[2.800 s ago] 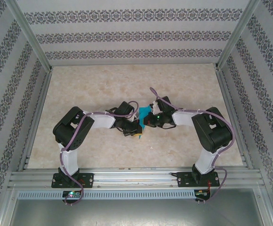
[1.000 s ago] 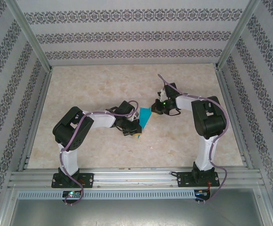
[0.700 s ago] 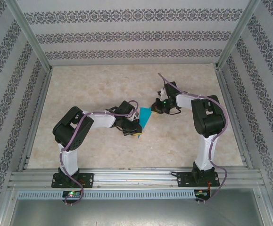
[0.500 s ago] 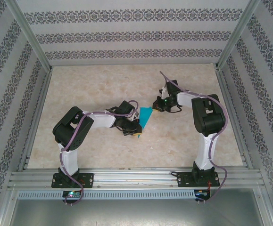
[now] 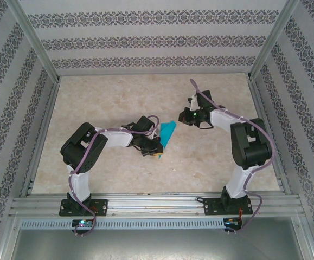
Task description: Fold a paper plane with a square sheet of paper (fold left side to right side)
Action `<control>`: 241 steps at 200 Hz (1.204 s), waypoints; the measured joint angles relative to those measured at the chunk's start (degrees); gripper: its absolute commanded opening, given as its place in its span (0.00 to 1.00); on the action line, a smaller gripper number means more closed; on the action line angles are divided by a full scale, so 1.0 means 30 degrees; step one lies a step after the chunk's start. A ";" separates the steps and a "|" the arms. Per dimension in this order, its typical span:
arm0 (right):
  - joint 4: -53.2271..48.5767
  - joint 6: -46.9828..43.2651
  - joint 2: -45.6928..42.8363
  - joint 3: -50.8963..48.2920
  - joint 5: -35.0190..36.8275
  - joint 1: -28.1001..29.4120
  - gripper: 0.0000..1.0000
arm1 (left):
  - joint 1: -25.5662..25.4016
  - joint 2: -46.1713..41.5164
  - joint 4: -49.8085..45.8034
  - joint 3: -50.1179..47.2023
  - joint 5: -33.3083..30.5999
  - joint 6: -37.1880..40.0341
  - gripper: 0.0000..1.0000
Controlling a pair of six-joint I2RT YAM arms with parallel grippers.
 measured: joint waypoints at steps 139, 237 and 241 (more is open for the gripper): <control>0.2718 0.2331 0.2623 -0.1319 -0.0933 0.2412 0.00 | 0.0000 -0.0197 -0.0845 0.0495 -0.0073 -0.0051 0.00; 0.3155 0.2244 0.2616 -0.1574 -0.1078 0.2324 0.00 | 0.0240 0.1297 -0.1078 0.2142 0.0262 0.0393 0.00; 0.3140 0.2237 0.2616 -0.1574 -0.1078 0.2324 0.00 | 0.0248 0.1282 -0.0962 0.2062 0.0299 0.0401 0.00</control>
